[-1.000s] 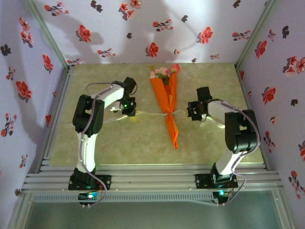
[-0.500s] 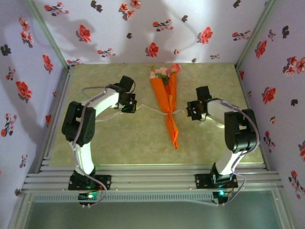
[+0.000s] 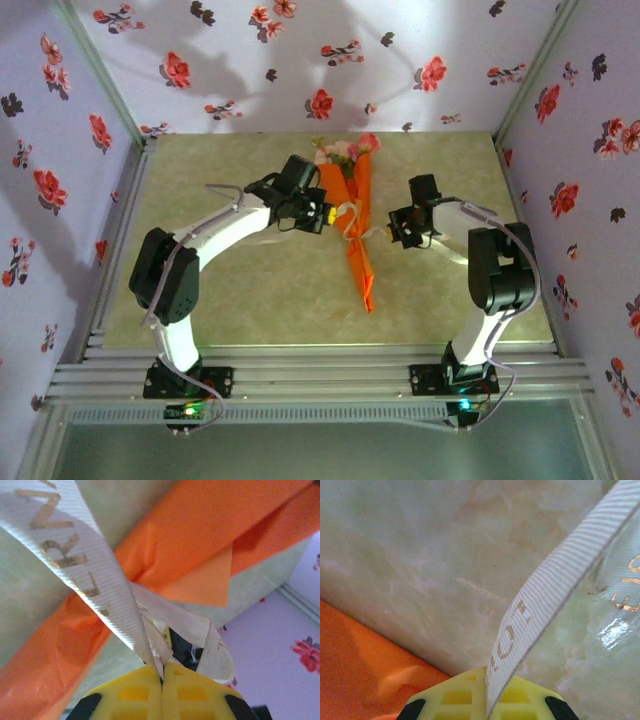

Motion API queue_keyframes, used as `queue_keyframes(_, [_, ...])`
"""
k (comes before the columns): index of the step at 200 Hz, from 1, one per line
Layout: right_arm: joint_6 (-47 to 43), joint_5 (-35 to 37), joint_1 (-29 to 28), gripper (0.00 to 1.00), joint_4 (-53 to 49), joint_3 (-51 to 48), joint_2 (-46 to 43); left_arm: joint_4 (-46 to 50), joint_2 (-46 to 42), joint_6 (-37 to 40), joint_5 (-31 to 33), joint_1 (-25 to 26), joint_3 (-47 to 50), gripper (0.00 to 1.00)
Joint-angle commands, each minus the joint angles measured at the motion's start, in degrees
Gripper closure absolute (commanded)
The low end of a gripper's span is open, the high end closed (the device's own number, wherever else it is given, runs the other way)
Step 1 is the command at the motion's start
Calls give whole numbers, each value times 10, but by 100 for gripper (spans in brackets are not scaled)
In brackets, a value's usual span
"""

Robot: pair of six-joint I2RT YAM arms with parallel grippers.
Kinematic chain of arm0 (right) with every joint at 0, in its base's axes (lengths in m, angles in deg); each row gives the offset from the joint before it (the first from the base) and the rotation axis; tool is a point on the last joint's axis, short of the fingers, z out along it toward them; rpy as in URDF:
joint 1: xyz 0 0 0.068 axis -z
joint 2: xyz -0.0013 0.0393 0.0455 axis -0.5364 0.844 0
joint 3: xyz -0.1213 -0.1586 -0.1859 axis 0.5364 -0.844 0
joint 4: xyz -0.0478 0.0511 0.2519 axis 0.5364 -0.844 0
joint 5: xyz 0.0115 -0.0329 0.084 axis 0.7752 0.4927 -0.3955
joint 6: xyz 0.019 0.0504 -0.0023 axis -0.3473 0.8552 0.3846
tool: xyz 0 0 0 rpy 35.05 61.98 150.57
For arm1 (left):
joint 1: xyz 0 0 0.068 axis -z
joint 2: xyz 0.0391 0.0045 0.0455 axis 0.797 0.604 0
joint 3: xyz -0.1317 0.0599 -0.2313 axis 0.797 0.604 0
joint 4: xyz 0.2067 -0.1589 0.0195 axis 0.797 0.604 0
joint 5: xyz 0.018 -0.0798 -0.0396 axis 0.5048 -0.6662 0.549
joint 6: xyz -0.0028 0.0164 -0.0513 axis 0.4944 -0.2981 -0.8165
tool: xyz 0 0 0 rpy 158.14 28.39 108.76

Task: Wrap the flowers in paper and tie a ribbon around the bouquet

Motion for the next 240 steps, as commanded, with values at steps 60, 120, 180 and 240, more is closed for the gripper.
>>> queue_keyframes(60, [-60, -15, -9, 100, -46, 37, 23, -14, 0, 10, 7, 26, -82, 100])
queue_keyframes(120, [-82, -32, -12, 100, -55, 57, 27, -138, 13, -54, -23, 41, -44, 100])
queue_keyframes(180, [-82, -55, -12, 99, -28, 44, 30, -234, 44, -99, -20, 82, -53, 100])
queue_keyframes(240, [-64, -85, -13, 99, 20, 49, 53, -358, 64, -154, 26, 124, -2, 100])
